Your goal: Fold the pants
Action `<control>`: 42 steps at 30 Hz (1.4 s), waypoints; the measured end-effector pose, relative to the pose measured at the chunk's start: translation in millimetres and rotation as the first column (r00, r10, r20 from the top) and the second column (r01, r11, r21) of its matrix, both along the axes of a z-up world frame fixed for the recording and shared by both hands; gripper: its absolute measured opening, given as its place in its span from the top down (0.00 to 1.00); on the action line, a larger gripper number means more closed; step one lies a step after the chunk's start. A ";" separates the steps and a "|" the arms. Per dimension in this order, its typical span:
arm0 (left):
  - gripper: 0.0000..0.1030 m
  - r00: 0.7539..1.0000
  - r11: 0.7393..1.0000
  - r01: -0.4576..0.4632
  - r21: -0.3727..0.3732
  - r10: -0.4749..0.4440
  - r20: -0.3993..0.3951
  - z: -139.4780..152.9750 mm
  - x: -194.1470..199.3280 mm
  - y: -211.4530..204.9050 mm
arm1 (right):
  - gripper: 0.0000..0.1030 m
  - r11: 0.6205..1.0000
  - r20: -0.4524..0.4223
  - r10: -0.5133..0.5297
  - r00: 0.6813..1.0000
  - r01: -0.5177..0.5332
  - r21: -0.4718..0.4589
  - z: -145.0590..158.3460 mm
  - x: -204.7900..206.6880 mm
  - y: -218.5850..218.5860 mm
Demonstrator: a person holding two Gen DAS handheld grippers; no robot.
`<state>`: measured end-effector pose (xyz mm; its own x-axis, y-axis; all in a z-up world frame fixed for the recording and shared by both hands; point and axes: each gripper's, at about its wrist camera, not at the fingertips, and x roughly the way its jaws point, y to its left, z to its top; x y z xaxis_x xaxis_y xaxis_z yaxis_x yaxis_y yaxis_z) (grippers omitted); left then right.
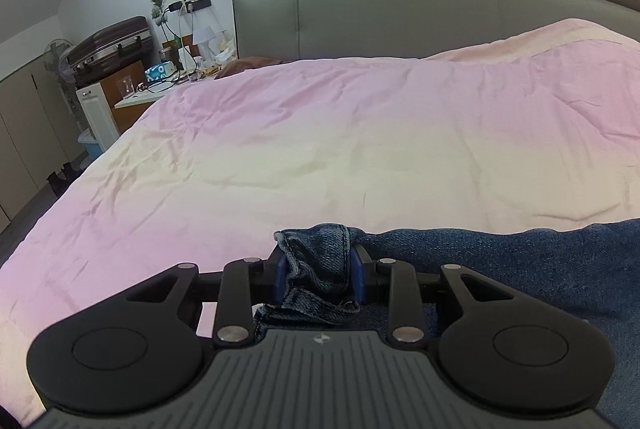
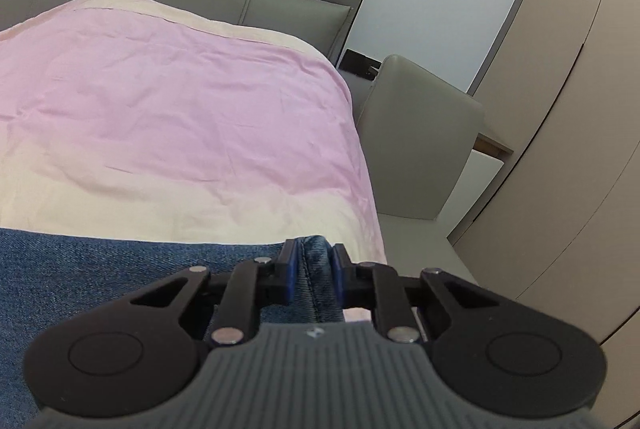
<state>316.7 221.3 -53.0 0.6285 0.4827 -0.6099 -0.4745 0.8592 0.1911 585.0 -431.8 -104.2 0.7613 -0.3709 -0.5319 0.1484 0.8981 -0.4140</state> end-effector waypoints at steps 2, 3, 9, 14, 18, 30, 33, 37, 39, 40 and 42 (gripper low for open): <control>0.66 1.000 1.000 0.013 -0.001 -0.013 -0.004 -5.6 8.9 -0.9 | 0.88 1.000 -0.028 -0.001 1.000 0.000 -0.027 -11.8 10.3 5.6; 0.65 1.000 1.000 0.014 -0.002 -0.014 -0.003 -8.4 13.7 -0.9 | 0.88 0.999 -0.039 0.003 0.999 -0.004 -0.042 -18.2 15.0 8.8; 0.65 1.000 1.000 0.000 0.020 0.000 -0.025 -34.9 34.4 -0.1 | 0.88 0.997 -0.081 -0.018 0.997 0.011 -0.080 -52.3 40.5 12.8; 0.64 0.998 1.000 -0.002 0.002 0.002 -0.055 -53.3 43.0 4.6 | 0.87 0.998 -0.114 -0.017 0.993 0.010 -0.063 -72.4 51.3 11.4; 0.52 0.997 1.000 -0.001 -0.009 0.000 -0.080 -51.4 43.1 8.6 | 0.73 1.000 -0.100 0.001 0.995 -0.003 -0.025 -69.7 48.0 7.0; 0.36 0.982 0.982 0.181 -0.047 -0.183 -0.055 3.6 -19.2 -55.7 | 0.44 0.996 -0.107 0.061 0.992 -0.054 0.066 -36.3 -16.8 22.1; 0.36 0.962 0.962 0.263 -0.078 -0.267 -0.049 11.8 -45.8 -89.6 | 0.44 0.989 -0.132 0.077 0.988 -0.059 0.133 -32.2 -42.8 19.5; 0.36 0.932 0.921 0.352 -0.168 -0.362 -0.029 12.7 -80.6 -134.2 | 0.44 0.972 -0.155 0.035 0.987 0.002 0.233 -34.6 -79.1 7.9; 0.36 0.913 0.898 0.393 -0.199 -0.406 -0.027 8.0 -95.5 -155.5 | 0.44 0.954 -0.162 0.011 0.987 0.038 0.298 -38.2 -96.7 -0.4; 0.36 0.907 0.890 0.406 -0.207 -0.420 -0.028 4.3 -103.1 -166.0 | 0.44 0.943 -0.165 0.004 0.986 0.051 0.328 -40.8 -105.7 -4.3; 0.36 0.897 0.877 0.424 -0.226 -0.442 -0.032 -5.7 -114.4 -184.6 | 0.44 0.929 -0.169 -0.013 0.985 0.075 0.363 -46.7 -121.4 -9.4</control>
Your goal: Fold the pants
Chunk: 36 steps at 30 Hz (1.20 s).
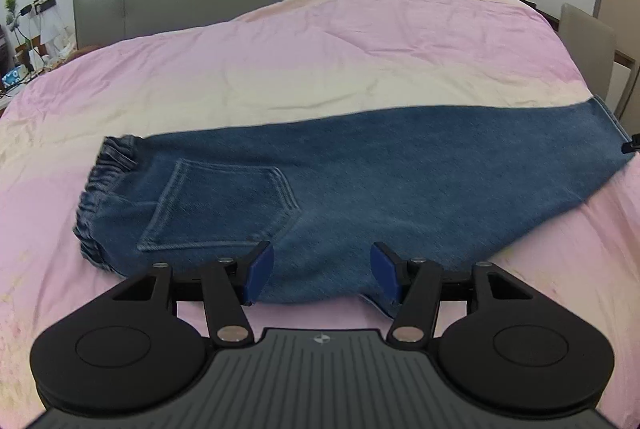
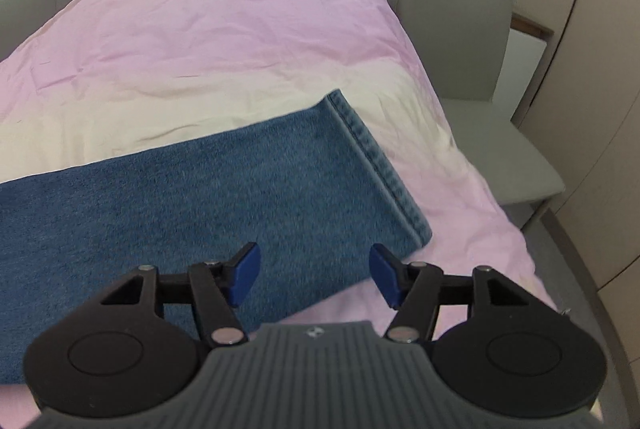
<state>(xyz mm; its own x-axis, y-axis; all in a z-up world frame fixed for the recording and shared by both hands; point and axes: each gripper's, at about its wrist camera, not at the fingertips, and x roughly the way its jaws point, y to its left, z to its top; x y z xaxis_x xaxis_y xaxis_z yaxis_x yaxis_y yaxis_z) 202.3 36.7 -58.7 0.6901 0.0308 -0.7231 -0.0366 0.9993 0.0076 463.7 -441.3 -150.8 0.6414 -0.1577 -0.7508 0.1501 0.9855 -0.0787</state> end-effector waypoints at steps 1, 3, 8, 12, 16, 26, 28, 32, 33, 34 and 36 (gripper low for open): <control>0.36 1.000 1.000 -0.001 -0.018 0.001 -0.008 -6.4 -4.5 -7.6 | 0.44 1.000 -0.006 -0.007 1.000 0.007 0.018 -3.2 -6.8 -2.0; 0.36 1.000 0.999 -0.015 -0.051 0.014 -0.024 -23.1 -9.7 -20.4 | 0.44 0.999 -0.015 -0.015 1.000 0.016 0.036 -9.8 -19.6 -4.4; 0.36 0.997 0.998 -0.066 -0.018 0.065 -0.046 -66.7 -7.3 -45.1 | 0.44 0.998 -0.035 -0.003 0.999 0.005 0.068 -18.7 -42.6 -8.6; 0.36 0.988 0.985 -0.152 -0.085 0.149 -0.035 -88.6 2.3 -44.2 | 0.42 0.998 -0.044 0.035 0.998 -0.033 0.052 -20.8 -52.3 -10.4; 0.38 0.966 0.961 -0.259 -0.093 0.260 -0.007 -96.6 14.1 -43.3 | 0.41 0.998 -0.055 0.039 0.998 -0.036 0.044 -24.8 -57.7 -15.4; 0.83 0.927 0.910 -0.375 -0.176 0.362 -0.102 -89.7 11.5 -44.2 | 0.38 0.998 -0.061 0.033 0.998 -0.030 0.050 -31.8 -58.2 -16.3; 0.83 0.928 0.914 -0.368 -0.170 0.350 -0.130 -98.8 11.2 -42.8 | 0.38 0.998 -0.058 0.029 0.998 -0.026 0.052 -31.0 -57.5 -17.0; 0.94 0.926 0.915 -0.364 -0.173 0.336 -0.172 -94.2 4.2 -45.4 | 0.38 0.995 -0.040 0.015 0.999 -0.011 0.104 -27.4 -56.3 -24.2; 1.00 0.917 0.911 -0.376 -0.171 0.339 -0.211 -95.3 1.6 -43.2 | 0.37 0.993 -0.034 0.010 0.999 -0.006 0.122 -26.9 -56.3 -26.7; 0.99 0.918 0.908 -0.375 -0.186 0.335 -0.213 -95.3 -4.4 -40.8 | 0.37 0.990 -0.030 0.003 1.000 0.001 0.139 -26.5 -56.1 -29.5; 0.95 0.931 0.906 -0.357 -0.227 0.325 -0.164 -91.2 -12.7 -37.1 | 0.37 0.984 -0.020 -0.021 1.000 0.024 0.177 -26.4 -54.2 -36.0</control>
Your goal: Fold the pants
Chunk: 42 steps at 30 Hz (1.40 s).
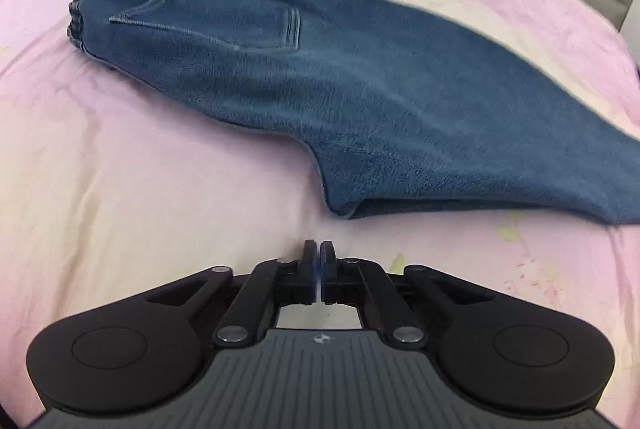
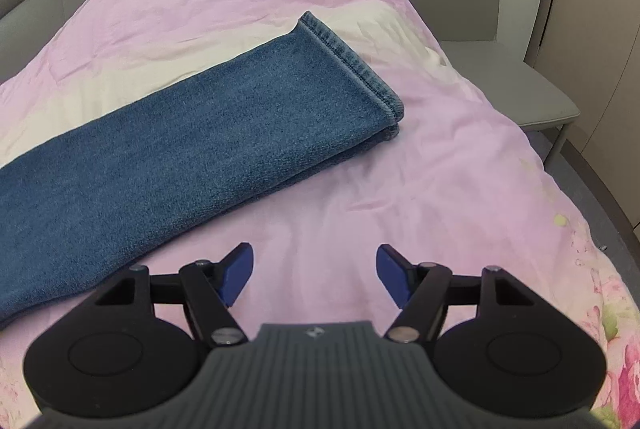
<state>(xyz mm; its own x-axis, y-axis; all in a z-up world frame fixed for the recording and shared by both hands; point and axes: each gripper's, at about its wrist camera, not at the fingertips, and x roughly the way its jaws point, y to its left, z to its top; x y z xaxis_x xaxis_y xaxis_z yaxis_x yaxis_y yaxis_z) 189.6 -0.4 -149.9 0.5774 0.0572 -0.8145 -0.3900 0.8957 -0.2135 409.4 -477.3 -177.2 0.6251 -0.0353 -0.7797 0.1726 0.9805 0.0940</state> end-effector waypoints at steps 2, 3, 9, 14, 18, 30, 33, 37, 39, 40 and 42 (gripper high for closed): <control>0.78 0.998 0.997 -0.005 -0.073 0.010 0.065 3.6 0.1 7.5 | 0.37 0.997 0.019 -0.047 0.999 0.046 0.070 -0.3 3.4 -9.5; 0.64 0.996 0.993 -0.011 -0.114 0.021 0.084 4.3 1.5 10.7 | 0.37 0.991 0.031 -0.078 0.997 0.074 0.109 -0.3 5.3 -15.0; 0.29 0.972 0.937 -0.122 -0.328 0.179 0.150 2.6 -1.5 30.0 | 0.37 0.931 0.084 -0.245 0.966 0.210 0.299 -7.4 25.1 -43.7; 0.31 0.966 0.907 -0.182 -0.380 0.237 0.103 -21.4 12.6 39.6 | 0.42 0.892 0.067 -0.312 0.948 0.268 0.363 -28.1 55.4 -57.6; 0.30 0.966 0.925 -0.167 -0.341 0.222 0.129 -25.8 24.4 31.6 | 0.45 0.878 0.061 -0.326 0.944 0.278 0.390 -44.8 76.2 -66.3; 0.60 0.966 0.942 -0.182 -0.283 0.225 0.127 -25.1 34.9 25.4 | 0.70 0.872 0.105 -0.377 0.920 0.314 0.377 -55.2 104.7 -64.5; 0.70 0.972 0.952 -0.173 -0.252 0.206 0.110 -12.5 36.2 24.6 | 0.88 0.901 0.143 -0.357 0.923 0.300 0.312 -31.1 99.9 -62.4; 0.75 0.978 0.963 -0.160 -0.218 0.185 0.099 13.1 37.4 22.9 | 0.92 0.932 0.186 -0.318 0.930 0.270 0.242 13.6 95.7 -50.4; 0.78 0.978 0.956 -0.167 -0.243 0.192 0.086 24.4 36.0 29.1 | 0.93 0.941 0.192 -0.306 0.932 0.266 0.207 36.8 93.2 -41.1; 0.78 0.978 0.954 -0.166 -0.251 0.191 0.079 30.2 35.3 32.5 | 0.93 0.940 0.193 -0.314 0.930 0.275 0.203 48.9 90.0 -37.7; 0.79 0.981 0.952 -0.159 -0.260 0.181 0.063 42.6 30.5 39.0 | 0.93 0.934 0.183 -0.332 0.925 0.295 0.199 68.4 82.2 -34.9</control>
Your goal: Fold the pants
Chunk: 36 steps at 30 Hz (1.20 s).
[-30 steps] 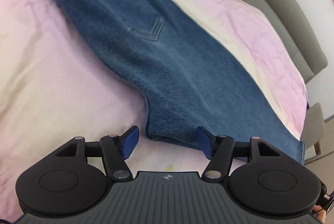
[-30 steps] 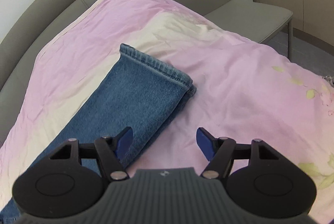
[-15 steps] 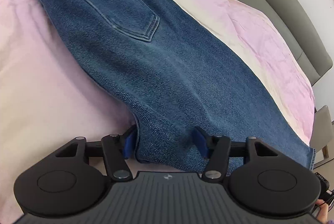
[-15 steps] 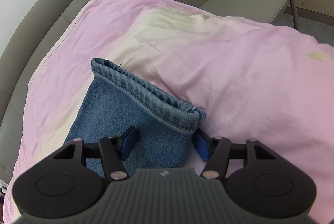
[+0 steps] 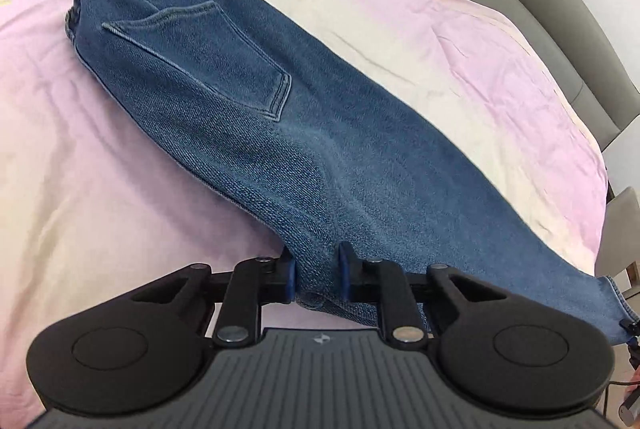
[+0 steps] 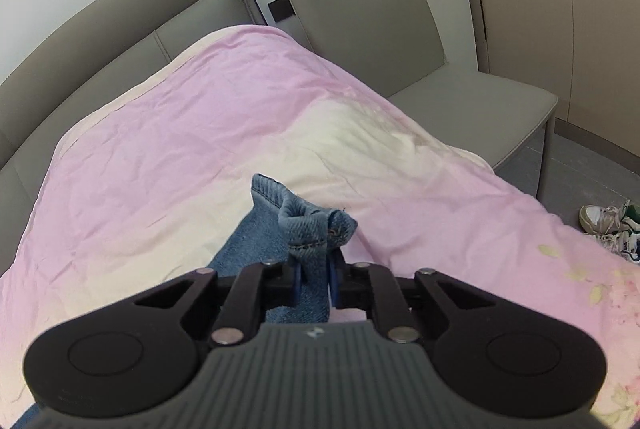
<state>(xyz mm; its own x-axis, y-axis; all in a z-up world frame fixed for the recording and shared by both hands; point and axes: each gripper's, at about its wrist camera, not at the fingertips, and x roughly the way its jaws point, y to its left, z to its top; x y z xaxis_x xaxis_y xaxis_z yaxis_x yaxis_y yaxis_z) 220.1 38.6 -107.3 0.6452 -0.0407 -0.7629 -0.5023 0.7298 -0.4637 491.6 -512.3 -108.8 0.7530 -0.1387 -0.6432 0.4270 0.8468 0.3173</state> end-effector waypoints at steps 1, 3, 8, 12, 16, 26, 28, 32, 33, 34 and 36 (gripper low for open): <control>0.79 1.000 1.000 0.001 -0.017 -0.001 -0.008 3.7 -0.8 4.6 | 0.93 1.000 -0.002 -0.013 1.000 0.013 0.006 9.7 -6.4 -0.2; 0.79 1.000 0.998 0.002 -0.056 -0.003 -0.024 9.8 -9.6 13.5 | 0.93 1.000 0.003 -0.026 1.000 0.026 0.014 26.7 -29.7 -2.0; 0.79 0.998 0.986 0.003 -0.168 -0.012 -0.055 10.8 -40.3 33.9 | 0.93 0.995 -0.016 -0.068 0.998 0.069 0.065 46.8 -110.7 -19.0; 0.79 0.996 0.974 0.022 -0.225 -0.040 -0.075 1.8 -71.4 35.7 | 0.93 0.993 -0.012 -0.099 0.995 0.099 0.070 46.7 -193.2 -34.1; 0.79 0.991 0.968 0.066 -0.243 -0.092 -0.097 -7.8 -97.3 27.7 | 0.93 0.977 -0.027 -0.166 0.986 0.168 0.132 34.4 -271.6 -63.4; 0.65 0.972 0.974 0.128 -0.188 -0.160 -0.169 -51.7 -104.0 25.2 | 0.93 0.914 -0.113 -0.254 0.960 0.277 0.296 -72.7 -356.0 -103.0; 0.55 0.970 0.976 0.139 -0.167 -0.168 -0.175 -46.4 -107.2 26.1 | 0.93 0.904 -0.101 -0.262 0.960 0.280 0.322 -87.1 -359.1 -106.0; 0.49 0.971 0.987 0.140 -0.073 -0.152 -0.186 -23.8 -121.4 27.8 | 0.93 0.905 -0.102 -0.247 0.964 0.267 0.332 -88.8 -355.7 -109.1; 0.49 0.971 0.988 0.152 -0.042 -0.157 -0.179 -16.5 -125.5 27.9 | 0.93 0.907 -0.106 -0.238 0.965 0.260 0.330 -87.7 -354.4 -109.8; 0.49 0.972 0.987 0.162 -0.004 -0.160 -0.173 -8.6 -128.7 27.3 | 0.93 0.910 -0.113 -0.228 0.967 0.253 0.327 -86.6 -353.1 -110.2; 0.49 0.973 0.980 0.185 0.069 -0.174 -0.150 6.0 -131.1 21.7 | 0.90 0.919 -0.134 -0.203 0.970 0.236 0.316 -84.8 -350.3 -111.1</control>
